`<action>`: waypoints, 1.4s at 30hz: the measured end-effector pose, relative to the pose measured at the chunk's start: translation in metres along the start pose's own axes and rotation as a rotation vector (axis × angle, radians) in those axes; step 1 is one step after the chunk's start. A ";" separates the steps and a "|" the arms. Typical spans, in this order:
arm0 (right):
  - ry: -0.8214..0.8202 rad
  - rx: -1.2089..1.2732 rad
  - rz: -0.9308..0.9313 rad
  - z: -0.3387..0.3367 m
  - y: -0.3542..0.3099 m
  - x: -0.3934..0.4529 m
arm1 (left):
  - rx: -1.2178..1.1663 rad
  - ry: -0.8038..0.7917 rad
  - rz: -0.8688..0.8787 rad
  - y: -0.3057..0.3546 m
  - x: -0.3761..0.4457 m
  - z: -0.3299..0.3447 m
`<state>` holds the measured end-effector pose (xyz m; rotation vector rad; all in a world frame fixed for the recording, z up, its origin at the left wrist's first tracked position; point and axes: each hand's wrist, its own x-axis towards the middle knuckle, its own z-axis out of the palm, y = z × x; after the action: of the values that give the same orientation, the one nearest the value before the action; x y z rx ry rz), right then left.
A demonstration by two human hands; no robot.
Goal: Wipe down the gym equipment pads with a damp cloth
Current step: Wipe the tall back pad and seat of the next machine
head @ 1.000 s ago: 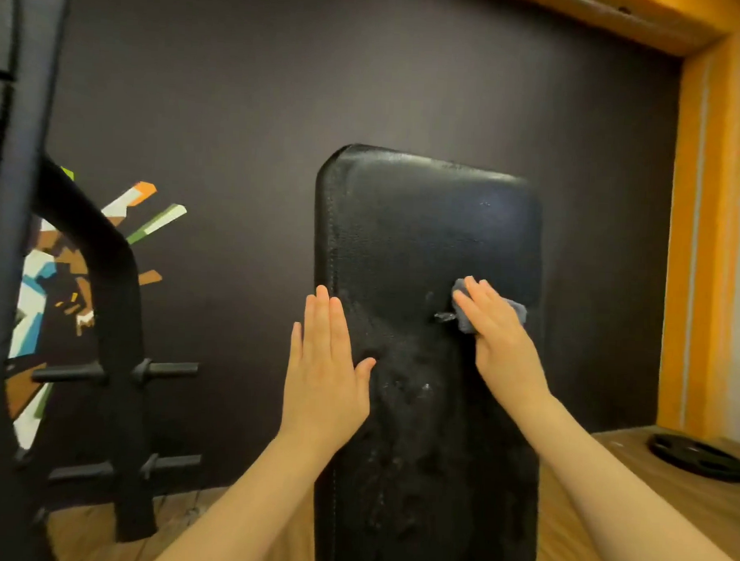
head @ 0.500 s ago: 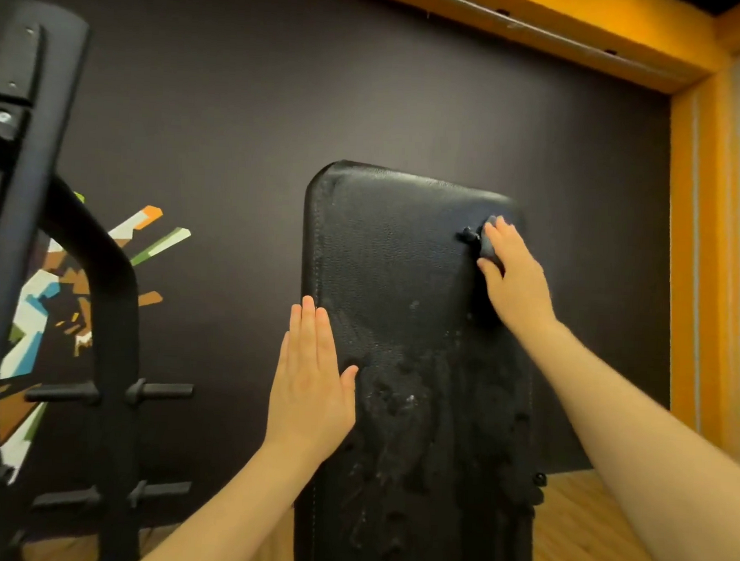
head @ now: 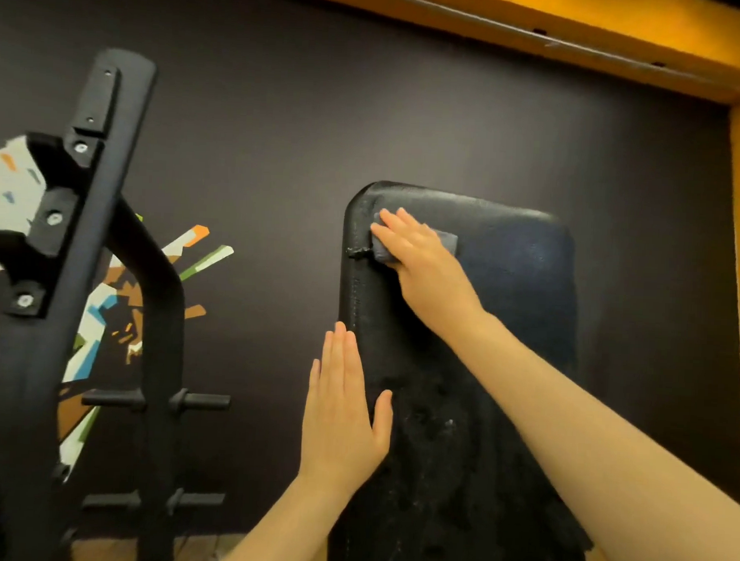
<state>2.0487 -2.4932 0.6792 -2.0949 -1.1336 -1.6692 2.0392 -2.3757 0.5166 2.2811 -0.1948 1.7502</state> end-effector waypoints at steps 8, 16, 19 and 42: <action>-0.049 -0.108 -0.048 0.033 -0.033 -0.096 | -0.261 -0.039 -0.095 -0.001 -0.014 0.001; -0.024 -0.112 -0.132 -0.013 -0.008 -0.019 | -0.329 -0.072 -0.115 0.004 -0.020 -0.005; -0.026 -0.088 -0.003 -0.004 -0.013 0.008 | -0.334 -0.093 -0.127 0.004 -0.019 -0.006; -0.112 -0.229 0.121 -0.019 0.077 -0.161 | -0.127 -0.061 0.015 -0.003 -0.019 0.004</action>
<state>2.0797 -2.6247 0.5612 -2.3712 -0.8589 -1.7141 2.0385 -2.3751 0.4973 2.2488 -0.3259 1.6270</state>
